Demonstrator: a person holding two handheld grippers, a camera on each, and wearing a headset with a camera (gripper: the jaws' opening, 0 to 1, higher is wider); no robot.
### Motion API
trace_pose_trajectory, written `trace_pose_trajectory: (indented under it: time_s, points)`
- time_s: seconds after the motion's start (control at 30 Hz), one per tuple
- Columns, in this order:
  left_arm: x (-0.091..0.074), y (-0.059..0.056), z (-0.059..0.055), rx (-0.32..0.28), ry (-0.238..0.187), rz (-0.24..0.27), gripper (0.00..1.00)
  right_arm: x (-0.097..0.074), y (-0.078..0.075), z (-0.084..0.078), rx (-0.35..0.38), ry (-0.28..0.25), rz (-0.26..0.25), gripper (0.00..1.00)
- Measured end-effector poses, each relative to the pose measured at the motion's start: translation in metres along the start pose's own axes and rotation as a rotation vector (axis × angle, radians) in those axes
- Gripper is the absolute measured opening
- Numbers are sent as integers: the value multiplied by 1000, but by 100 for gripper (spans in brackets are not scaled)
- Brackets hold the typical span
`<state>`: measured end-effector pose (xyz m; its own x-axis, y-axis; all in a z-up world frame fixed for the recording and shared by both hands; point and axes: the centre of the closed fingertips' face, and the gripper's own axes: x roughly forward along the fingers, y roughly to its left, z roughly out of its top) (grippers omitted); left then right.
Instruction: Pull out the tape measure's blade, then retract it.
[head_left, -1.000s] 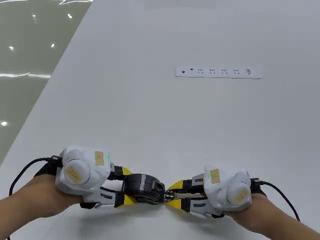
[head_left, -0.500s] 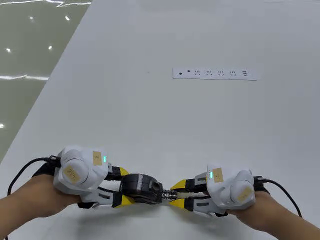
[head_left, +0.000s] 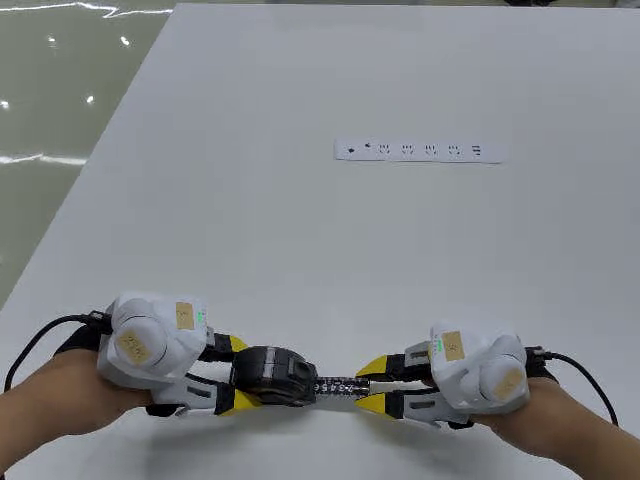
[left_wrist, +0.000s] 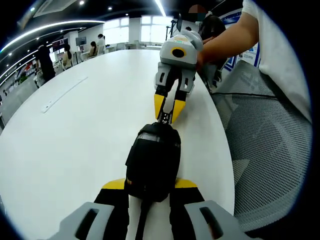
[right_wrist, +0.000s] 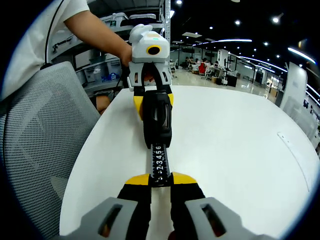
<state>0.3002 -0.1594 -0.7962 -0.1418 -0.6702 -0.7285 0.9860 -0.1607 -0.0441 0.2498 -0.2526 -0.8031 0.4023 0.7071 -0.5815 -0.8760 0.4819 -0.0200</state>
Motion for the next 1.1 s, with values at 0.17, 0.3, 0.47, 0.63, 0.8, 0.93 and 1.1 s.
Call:
trace_pose_trajectory:
  time_s: [0.17,0.3,0.47,0.63,0.8,0.93,1.1]
  points:
    - [0,0,0,2,-1,-1,28,-9,-1,-6,8,12,-3,11]
    - [0,-1,0,1,0,-1,28,-15,-1,-11,8,24,-5,11]
    - [1,0,0,2,3,2,28,-25,-2,-20,13,44,-9,11]
    - [1,0,0,2,4,0,28,-39,-3,-31,21,60,-19,11]
    - [2,0,1,2,6,1,28,-50,-3,-40,34,76,-29,11]
    - [2,0,1,3,8,2,28,-56,-4,-48,44,89,-35,11]
    - [2,0,1,-1,10,2,28,-65,-4,-54,50,101,-42,11]
